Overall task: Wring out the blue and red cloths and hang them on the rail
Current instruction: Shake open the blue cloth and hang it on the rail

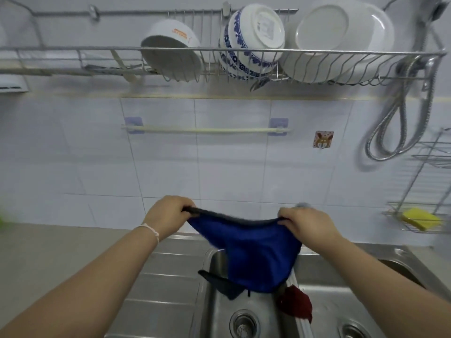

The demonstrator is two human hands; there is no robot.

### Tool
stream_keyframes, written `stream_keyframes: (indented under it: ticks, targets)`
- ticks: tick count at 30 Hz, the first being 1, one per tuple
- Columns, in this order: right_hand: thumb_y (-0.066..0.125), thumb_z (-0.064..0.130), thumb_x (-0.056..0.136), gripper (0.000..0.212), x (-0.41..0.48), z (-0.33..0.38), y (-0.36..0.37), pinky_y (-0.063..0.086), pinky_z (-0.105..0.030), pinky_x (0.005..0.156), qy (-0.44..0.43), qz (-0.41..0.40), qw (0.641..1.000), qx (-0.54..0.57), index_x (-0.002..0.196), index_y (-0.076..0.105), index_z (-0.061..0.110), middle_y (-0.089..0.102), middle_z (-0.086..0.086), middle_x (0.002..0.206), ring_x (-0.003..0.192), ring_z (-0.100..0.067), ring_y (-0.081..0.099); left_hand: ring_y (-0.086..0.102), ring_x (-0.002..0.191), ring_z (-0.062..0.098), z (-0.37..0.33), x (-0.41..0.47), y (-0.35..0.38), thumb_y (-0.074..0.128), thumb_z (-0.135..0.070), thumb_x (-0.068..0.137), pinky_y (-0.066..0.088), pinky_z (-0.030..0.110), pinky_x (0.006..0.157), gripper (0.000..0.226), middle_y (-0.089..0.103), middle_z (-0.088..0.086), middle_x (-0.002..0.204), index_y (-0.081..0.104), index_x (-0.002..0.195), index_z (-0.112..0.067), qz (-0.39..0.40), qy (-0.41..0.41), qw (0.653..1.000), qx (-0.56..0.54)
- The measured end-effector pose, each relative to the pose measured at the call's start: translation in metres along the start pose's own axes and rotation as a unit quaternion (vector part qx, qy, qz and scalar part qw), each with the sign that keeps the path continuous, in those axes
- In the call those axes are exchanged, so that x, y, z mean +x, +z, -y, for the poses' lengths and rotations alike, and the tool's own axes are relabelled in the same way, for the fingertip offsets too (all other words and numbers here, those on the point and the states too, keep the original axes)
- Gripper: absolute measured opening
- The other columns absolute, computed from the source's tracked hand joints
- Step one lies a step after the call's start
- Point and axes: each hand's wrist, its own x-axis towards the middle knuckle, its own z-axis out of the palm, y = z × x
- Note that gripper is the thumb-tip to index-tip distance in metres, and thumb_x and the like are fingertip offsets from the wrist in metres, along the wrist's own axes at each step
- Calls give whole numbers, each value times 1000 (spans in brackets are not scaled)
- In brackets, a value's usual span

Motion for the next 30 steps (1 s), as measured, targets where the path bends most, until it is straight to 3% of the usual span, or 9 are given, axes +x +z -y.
stream_keyframes:
  ticks: [3, 7, 11, 16, 19, 22, 25, 27, 30]
  targets:
    - [40, 46, 98, 22, 20, -6, 4, 47, -32, 73, -11, -7, 999, 33, 99, 55, 30, 67, 11, 93, 92, -20, 63, 64, 62, 19, 5, 9, 2, 65, -25, 89, 50, 30, 64, 23, 65, -1, 65, 64, 66, -19, -58, -43, 995, -74]
    - [46, 46, 96, 20, 50, 7, -6, 48, -32, 67, -33, -20, 995, 94, 96, 61, 33, 64, 11, 93, 86, -16, 60, 68, 61, 23, 15, 21, -14, 61, -17, 92, 50, 30, 62, 23, 67, 9, 68, 68, 76, -2, -114, -107, 973, -168]
    - [56, 43, 93, 23, 88, 21, -26, 44, -33, 67, -3, -47, 987, 154, 99, 73, 28, 50, 1, 91, 81, -20, 56, 65, 58, 16, 27, 29, -41, 61, -14, 92, 53, 28, 65, 16, 68, -1, 74, 73, 83, -11, -137, -100, 965, -201]
    - [50, 58, 91, 47, 139, 54, -50, 38, -29, 52, 67, -122, 986, 91, 65, 59, 20, 52, -1, 75, 66, -26, 55, 61, 68, 20, 57, 56, -78, 57, -25, 95, 41, 18, 58, 28, 68, 6, 72, 71, 75, -10, -212, -62, 972, -80]
    - [48, 62, 90, 48, 169, 81, -62, 36, -28, 51, 137, -115, 972, 150, 67, 56, 20, 57, -1, 63, 65, -26, 57, 56, 70, 20, 74, 77, -95, 55, -31, 96, 32, 26, 57, 31, 64, 5, 71, 63, 73, -12, -265, -84, 959, -59]
    - [57, 53, 89, 43, 204, 110, -66, 54, -38, 53, 194, -111, 901, 372, 74, 59, 13, 63, -7, 66, 58, -28, 60, 61, 64, 24, 87, 106, -110, 56, -37, 94, 52, 34, 63, 30, 66, 9, 73, 63, 88, -8, -298, -121, 932, -167]
    - [63, 32, 93, 23, 233, 138, -63, 59, -40, 52, 220, -98, 742, 626, 83, 56, 12, 61, -13, 75, 47, -26, 58, 64, 53, 21, 93, 130, -125, 60, -29, 95, 58, 34, 57, 18, 67, 12, 73, 52, 94, -12, -294, -154, 861, -385]
    - [62, 22, 94, 16, 251, 154, -62, 61, -40, 60, 221, -104, 672, 699, 85, 54, 12, 59, -12, 77, 54, -25, 61, 68, 61, 22, 102, 148, -133, 61, -27, 95, 59, 32, 60, 19, 68, 11, 77, 45, 87, -19, -292, -152, 822, -464]
    - [65, 16, 92, 12, 286, 168, -57, 59, -28, 62, 216, -159, 657, 705, 84, 56, 12, 61, -9, 76, 60, -20, 60, 72, 73, 23, 125, 179, -142, 62, -23, 94, 61, 34, 68, 22, 70, 12, 84, 42, 86, -19, -300, -131, 782, -531]
